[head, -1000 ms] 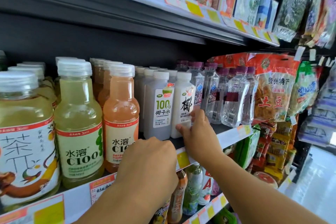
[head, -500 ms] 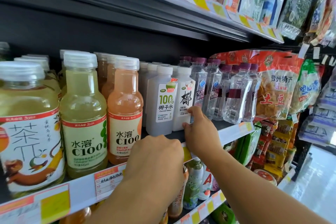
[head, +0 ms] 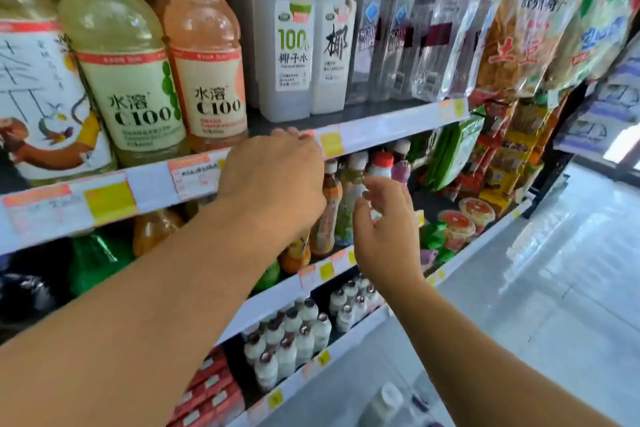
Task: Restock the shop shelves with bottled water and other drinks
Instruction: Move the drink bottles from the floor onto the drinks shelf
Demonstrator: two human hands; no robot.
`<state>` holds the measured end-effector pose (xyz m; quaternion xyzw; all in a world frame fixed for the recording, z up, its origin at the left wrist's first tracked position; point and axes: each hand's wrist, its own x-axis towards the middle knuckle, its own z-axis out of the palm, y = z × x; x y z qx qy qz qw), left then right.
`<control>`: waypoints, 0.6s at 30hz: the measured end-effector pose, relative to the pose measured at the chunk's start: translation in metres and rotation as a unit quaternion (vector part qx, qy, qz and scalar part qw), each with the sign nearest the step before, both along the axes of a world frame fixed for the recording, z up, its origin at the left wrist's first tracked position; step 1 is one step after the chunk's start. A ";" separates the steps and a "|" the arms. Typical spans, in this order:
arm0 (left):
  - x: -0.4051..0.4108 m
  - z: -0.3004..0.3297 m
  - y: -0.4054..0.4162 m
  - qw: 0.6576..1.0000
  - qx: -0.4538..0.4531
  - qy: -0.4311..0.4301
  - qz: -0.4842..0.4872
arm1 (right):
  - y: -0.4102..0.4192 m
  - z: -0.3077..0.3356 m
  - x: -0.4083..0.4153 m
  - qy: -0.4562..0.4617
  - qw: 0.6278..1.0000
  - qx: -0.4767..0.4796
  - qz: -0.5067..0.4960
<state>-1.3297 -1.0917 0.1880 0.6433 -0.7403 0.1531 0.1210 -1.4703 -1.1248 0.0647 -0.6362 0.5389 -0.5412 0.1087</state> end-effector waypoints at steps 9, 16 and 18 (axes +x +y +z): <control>-0.007 -0.197 0.068 0.974 0.190 0.100 -0.079 | 0.098 -0.204 -0.044 -0.059 0.945 0.316 -0.069; -0.001 -0.262 0.097 0.933 0.341 0.112 0.019 | 0.133 -0.287 -0.077 0.168 0.805 0.568 0.018; 0.004 -0.272 0.099 0.929 0.352 0.109 0.026 | 0.139 -0.295 -0.082 0.226 0.765 0.601 0.048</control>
